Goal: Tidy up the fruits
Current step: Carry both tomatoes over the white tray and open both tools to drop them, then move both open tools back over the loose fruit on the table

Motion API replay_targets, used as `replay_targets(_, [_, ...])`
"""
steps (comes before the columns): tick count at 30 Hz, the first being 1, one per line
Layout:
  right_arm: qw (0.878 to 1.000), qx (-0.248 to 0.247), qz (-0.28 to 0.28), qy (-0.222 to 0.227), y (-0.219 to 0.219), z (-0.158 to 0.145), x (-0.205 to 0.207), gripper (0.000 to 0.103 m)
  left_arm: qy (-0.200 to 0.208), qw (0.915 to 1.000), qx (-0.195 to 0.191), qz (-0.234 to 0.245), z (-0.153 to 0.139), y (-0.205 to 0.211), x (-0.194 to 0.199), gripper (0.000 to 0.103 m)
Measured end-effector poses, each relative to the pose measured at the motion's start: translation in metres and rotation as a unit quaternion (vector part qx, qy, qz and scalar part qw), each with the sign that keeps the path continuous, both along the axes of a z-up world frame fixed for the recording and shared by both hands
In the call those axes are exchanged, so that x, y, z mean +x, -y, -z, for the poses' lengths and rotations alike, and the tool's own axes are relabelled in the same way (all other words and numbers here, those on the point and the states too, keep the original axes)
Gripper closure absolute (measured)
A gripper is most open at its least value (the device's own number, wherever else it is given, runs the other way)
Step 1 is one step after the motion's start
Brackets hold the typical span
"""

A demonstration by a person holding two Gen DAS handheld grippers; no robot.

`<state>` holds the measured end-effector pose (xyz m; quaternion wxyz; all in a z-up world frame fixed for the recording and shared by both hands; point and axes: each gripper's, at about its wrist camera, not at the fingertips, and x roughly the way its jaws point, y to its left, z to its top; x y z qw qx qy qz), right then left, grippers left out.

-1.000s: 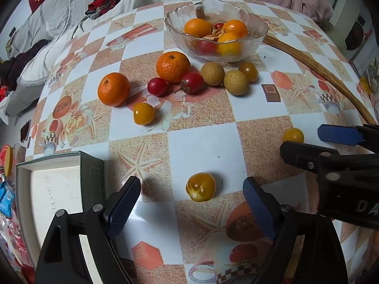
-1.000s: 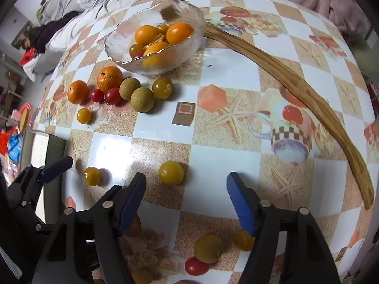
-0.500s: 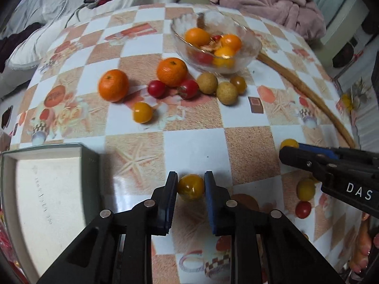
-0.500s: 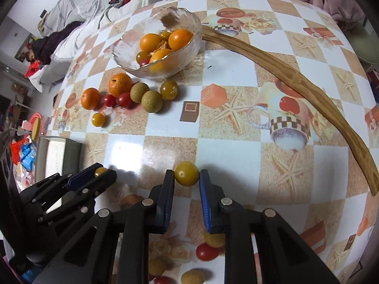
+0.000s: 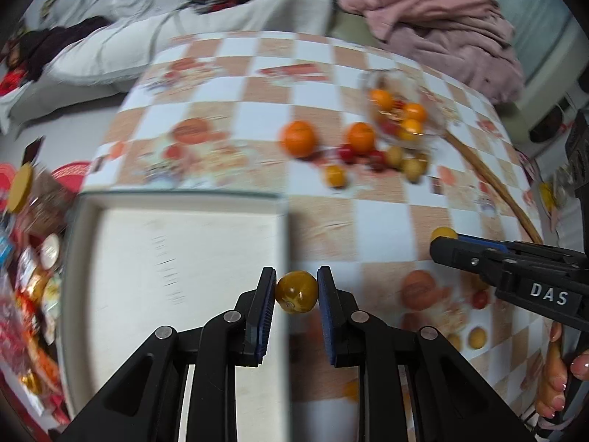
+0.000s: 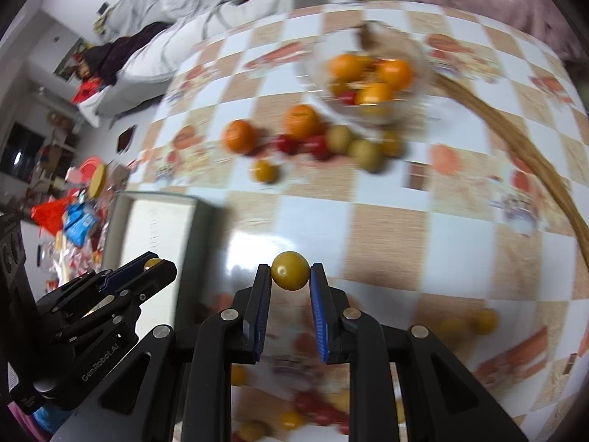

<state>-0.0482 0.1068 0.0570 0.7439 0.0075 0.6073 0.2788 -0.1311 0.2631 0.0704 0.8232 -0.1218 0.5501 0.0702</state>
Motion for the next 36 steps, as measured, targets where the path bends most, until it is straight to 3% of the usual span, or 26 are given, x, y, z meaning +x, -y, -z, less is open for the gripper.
replay_targets(11, [0.996,0.007,-0.094,-0.008,-0.112,0.007,-0.034,0.08,-0.053,0.9932,0.056,-0.087,0.031,-0.087,-0.056,0.078])
replay_targets(23, [0.988,-0.057,-0.146,-0.014,-0.152,0.044,-0.049,0.079,-0.07,0.9904,0.08,-0.088,0.055,-0.096,-0.07,0.078])
replay_targets(24, [0.987,-0.058,-0.147,-0.014,-0.153,0.045,-0.05,0.079,-0.07,0.9904,0.081,-0.088,0.055,-0.096,-0.07,0.077])
replay_targets(25, [0.987,-0.059,-0.149,-0.014,-0.153,0.046,-0.05,0.078,-0.07,0.9903,0.083,-0.087,0.054,-0.097,-0.07,0.065])
replay_targets(26, [0.987,-0.059,-0.151,-0.014,-0.154,0.046,-0.05,0.074,-0.07,0.9901,0.084,-0.088,0.054,-0.098,-0.07,0.034])
replay_targets(27, [0.986,-0.056,-0.153,-0.013,-0.156,0.047,-0.05,0.071,-0.068,0.9898,0.087,-0.09,0.054,-0.099,-0.071,0.023])
replay_targets(29, [0.987,-0.046,-0.155,-0.012,-0.157,0.043,-0.051,0.046,-0.054,0.9896,0.099,-0.089,0.049,-0.098,-0.073,0.02])
replay_targets(32, [0.989,-0.026,-0.145,0.01,-0.154,0.027,-0.053,0.021,-0.066,0.989,0.105,-0.081,0.051,-0.097,-0.072,0.02])
replay_targets(36, [0.993,-0.013,-0.114,0.026,-0.133,0.008,-0.048,0.021,-0.066,0.9897,0.107,-0.069,0.045,-0.091,-0.069,0.02])
